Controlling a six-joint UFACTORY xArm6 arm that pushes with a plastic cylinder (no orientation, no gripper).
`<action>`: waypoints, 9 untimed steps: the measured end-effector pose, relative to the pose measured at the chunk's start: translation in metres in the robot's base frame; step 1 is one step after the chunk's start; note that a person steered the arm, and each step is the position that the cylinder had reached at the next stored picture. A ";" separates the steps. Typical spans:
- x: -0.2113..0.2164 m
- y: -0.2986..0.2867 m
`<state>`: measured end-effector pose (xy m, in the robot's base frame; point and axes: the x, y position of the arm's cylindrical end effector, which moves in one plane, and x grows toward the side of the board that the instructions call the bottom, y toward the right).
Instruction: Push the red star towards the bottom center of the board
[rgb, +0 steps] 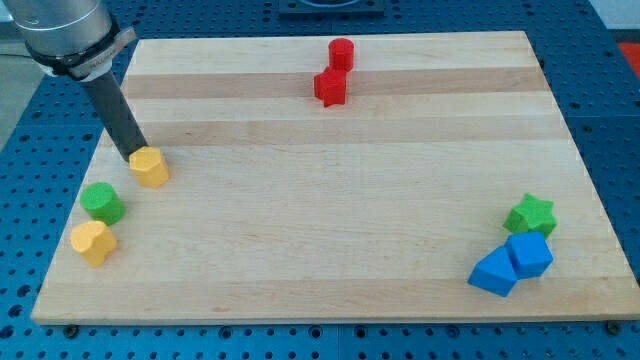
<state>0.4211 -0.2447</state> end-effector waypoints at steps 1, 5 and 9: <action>-0.004 0.039; -0.064 0.304; -0.194 0.283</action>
<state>0.2271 0.0378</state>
